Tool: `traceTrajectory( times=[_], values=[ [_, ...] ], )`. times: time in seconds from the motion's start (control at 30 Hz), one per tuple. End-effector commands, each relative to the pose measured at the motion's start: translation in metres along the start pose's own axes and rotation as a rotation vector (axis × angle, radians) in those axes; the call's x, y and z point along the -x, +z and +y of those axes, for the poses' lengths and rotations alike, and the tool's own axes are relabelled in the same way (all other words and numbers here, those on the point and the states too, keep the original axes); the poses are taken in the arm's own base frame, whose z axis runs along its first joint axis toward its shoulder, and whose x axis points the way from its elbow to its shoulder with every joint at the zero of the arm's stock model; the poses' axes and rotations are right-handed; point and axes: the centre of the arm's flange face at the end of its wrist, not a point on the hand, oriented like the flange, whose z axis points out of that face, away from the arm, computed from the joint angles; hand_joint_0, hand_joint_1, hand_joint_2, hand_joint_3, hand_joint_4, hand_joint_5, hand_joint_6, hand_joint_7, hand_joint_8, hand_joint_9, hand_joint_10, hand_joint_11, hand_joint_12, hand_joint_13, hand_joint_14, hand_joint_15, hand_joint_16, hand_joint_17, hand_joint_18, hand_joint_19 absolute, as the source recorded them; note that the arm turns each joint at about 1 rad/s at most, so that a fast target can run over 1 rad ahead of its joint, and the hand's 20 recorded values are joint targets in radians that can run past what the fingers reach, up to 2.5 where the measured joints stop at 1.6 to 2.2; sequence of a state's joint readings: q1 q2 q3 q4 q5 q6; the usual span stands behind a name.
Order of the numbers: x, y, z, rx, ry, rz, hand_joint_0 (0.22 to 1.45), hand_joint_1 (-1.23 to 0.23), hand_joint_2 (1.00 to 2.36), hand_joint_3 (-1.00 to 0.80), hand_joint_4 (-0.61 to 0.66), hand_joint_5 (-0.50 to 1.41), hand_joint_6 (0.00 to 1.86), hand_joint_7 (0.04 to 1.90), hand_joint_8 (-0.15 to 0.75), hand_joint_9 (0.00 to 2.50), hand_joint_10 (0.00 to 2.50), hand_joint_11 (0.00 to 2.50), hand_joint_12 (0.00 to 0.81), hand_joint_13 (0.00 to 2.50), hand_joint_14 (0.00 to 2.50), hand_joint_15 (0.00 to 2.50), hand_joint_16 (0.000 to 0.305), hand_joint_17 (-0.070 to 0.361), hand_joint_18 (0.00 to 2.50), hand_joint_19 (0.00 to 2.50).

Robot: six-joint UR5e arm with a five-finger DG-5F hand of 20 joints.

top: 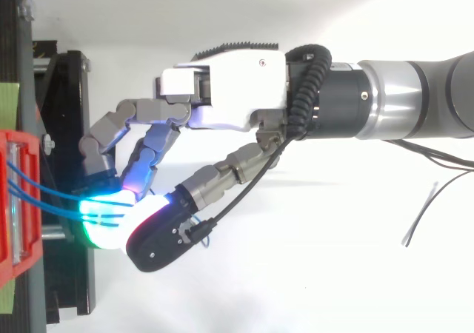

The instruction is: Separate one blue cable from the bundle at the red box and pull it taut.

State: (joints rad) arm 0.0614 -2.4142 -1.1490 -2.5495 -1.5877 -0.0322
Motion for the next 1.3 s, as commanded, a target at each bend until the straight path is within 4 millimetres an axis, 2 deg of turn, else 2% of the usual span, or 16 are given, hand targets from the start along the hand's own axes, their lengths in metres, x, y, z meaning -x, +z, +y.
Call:
traceTrajectory(
  times=[0.0,0.1,0.33,0.57,0.73,0.83,0.9,1.0,1.07,1.2,1.27],
  values=[
    [0.0,0.0,-0.0002,0.0,0.0,0.0,0.71,-0.87,1.02,-0.34,-0.05,-0.18,0.93,1.19,0.312,1.0,0.03,1.05,0.324,0.94,0.02,0.64,0.038,0.086,0.78,0.47],
    [0.0,0.0,-0.0002,0.0,0.0,0.0,0.76,-0.89,1.0,-0.5,-0.03,-0.18,0.94,1.21,0.31,1.01,0.03,1.08,0.315,0.95,0.02,0.64,0.038,0.085,0.79,0.47],
    [0.0008,-0.0002,-0.0002,0.0,0.0,0.003,0.69,-0.9,1.0,-0.5,0.07,-0.18,0.94,1.15,0.308,1.05,0.03,1.09,0.31,0.97,0.02,0.65,0.037,0.082,0.81,0.47],
    [0.0008,-0.0002,-0.0002,0.0,0.0,0.003,0.6,-0.88,1.0,-0.5,0.1,-0.18,0.94,1.07,0.32,1.08,0.03,1.1,0.312,0.98,0.03,0.66,0.037,0.082,0.81,0.5],
    [0.002,-0.0005,-0.0002,0.0,-0.001,0.002,0.54,-0.8,1.0,-0.5,0.11,-0.17,0.92,1.08,0.324,1.09,0.03,1.08,0.322,1.0,0.02,0.65,0.038,0.086,0.83,0.5],
    [0.002,-0.0005,-0.0002,0.0,-0.001,0.002,0.55,-0.73,1.0,-0.5,0.12,-0.16,0.91,1.08,0.322,1.1,0.03,1.08,0.319,1.0,0.03,0.66,0.038,0.086,0.83,0.5],
    [0.002,-0.0003,0.001,0.001,-0.001,0.002,0.57,-0.64,1.0,-0.5,0.11,-0.16,0.9,1.09,0.317,1.1,0.03,1.08,0.317,1.0,0.03,0.66,0.037,0.083,0.82,0.52],
    [0.002,-0.0002,0.0001,0.003,-0.001,0.001,0.6,-0.59,1.0,-0.5,0.1,-0.16,0.89,1.12,0.313,1.11,0.03,1.07,0.315,1.0,0.02,0.67,0.037,0.082,0.82,0.53],
    [0.002,-0.0003,-0.0001,0.001,-0.001,0.002,0.62,-0.63,1.0,-0.5,0.09,-0.16,0.89,1.14,0.315,1.11,0.03,1.07,0.317,1.0,0.02,0.67,0.037,0.083,0.82,0.54],
    [0.002,-0.0005,-0.0002,0.0,-0.001,0.002,0.67,-0.81,1.01,-0.41,0.05,-0.17,0.9,1.19,0.314,1.08,0.03,1.08,0.322,0.99,0.02,0.67,0.037,0.084,0.83,0.52],
    [0.002,-0.0005,-0.0002,0.0,-0.001,0.002,0.69,-0.85,1.01,-0.4,0.02,-0.17,0.9,1.19,0.317,1.06,0.03,1.07,0.32,0.98,0.03,0.66,0.037,0.084,0.82,0.51]
  ],
)
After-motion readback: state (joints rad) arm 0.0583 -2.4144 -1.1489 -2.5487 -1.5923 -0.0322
